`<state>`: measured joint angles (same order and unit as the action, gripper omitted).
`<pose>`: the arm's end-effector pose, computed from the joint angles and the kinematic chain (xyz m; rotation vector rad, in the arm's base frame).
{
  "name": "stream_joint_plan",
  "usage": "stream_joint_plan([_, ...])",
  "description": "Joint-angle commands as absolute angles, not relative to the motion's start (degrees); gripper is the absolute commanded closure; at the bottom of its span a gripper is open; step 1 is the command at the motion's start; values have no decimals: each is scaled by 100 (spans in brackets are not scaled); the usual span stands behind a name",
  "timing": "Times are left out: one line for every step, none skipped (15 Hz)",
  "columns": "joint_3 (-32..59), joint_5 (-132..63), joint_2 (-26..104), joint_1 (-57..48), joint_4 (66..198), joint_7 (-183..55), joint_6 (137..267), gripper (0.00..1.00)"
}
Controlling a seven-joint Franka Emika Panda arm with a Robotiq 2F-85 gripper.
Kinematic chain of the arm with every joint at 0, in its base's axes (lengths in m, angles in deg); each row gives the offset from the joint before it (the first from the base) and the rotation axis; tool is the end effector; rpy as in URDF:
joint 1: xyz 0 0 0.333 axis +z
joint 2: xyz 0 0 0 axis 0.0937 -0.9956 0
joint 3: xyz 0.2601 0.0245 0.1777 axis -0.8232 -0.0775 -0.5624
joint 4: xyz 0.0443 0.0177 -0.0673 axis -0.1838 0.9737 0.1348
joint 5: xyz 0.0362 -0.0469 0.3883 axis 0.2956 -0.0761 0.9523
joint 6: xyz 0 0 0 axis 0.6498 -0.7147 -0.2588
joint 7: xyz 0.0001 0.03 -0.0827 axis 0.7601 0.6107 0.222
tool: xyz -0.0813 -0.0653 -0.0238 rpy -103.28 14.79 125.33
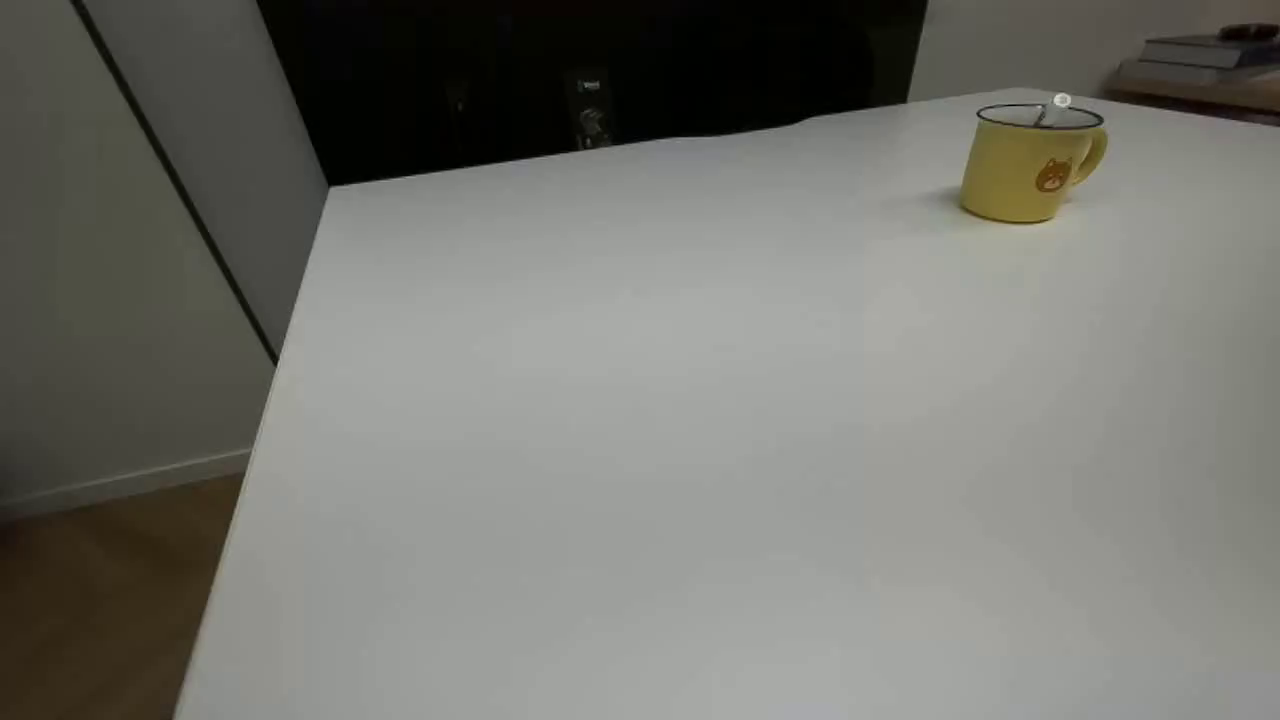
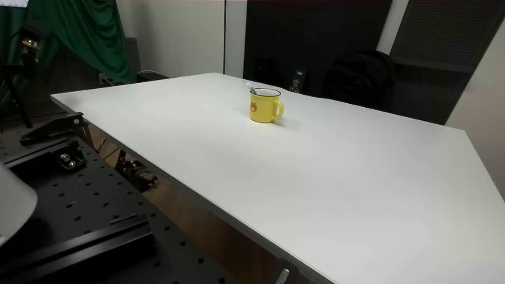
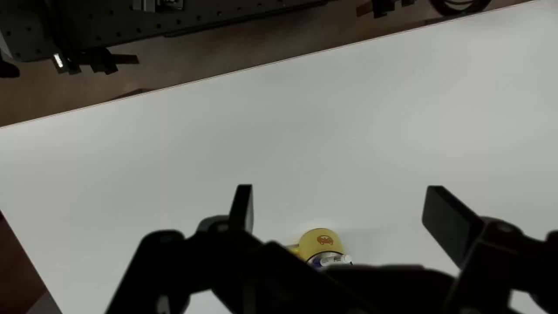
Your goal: Put the marker in the cup on the table
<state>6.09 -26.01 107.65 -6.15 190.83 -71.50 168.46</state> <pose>0.2859 0.0229 0.5059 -3.0683 0.3177 -0.0382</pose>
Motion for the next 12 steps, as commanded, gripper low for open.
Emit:
stream_joint_plan([580,-2578,10761,-657,19069,-7123,16832,0])
stream_joint_plan([580,-2578,10761,-657,19069,-7123,16832,0])
stream_joint_plan([580,-2578,10761,-657,19069,-7123,16832,0])
stream_joint_plan([580,-2578,10761,-657,19069,-7123,16832,0])
stream_joint_plan([580,-2578,10761,-657,19069,-7123,16833,0])
stream_joint_plan([580,-2578,10761,-657,19069,-7123,16833,0])
stream_joint_plan([580,-2578,10761,-657,19069,-7123,16833,0])
stream_joint_plan([580,-2578,10761,-657,19069,-7123,16833,0])
stream_joint_plan([567,-2620,10594,-667,19062,-7098,16878,0])
stream_joint_plan([573,-2642,10391,-672,19104,-7044,17056,0])
stream_joint_plan([550,-2688,10238,-687,19145,-7024,17224,0])
stream_joint_plan([538,-2711,10019,-698,19183,-7018,17428,0])
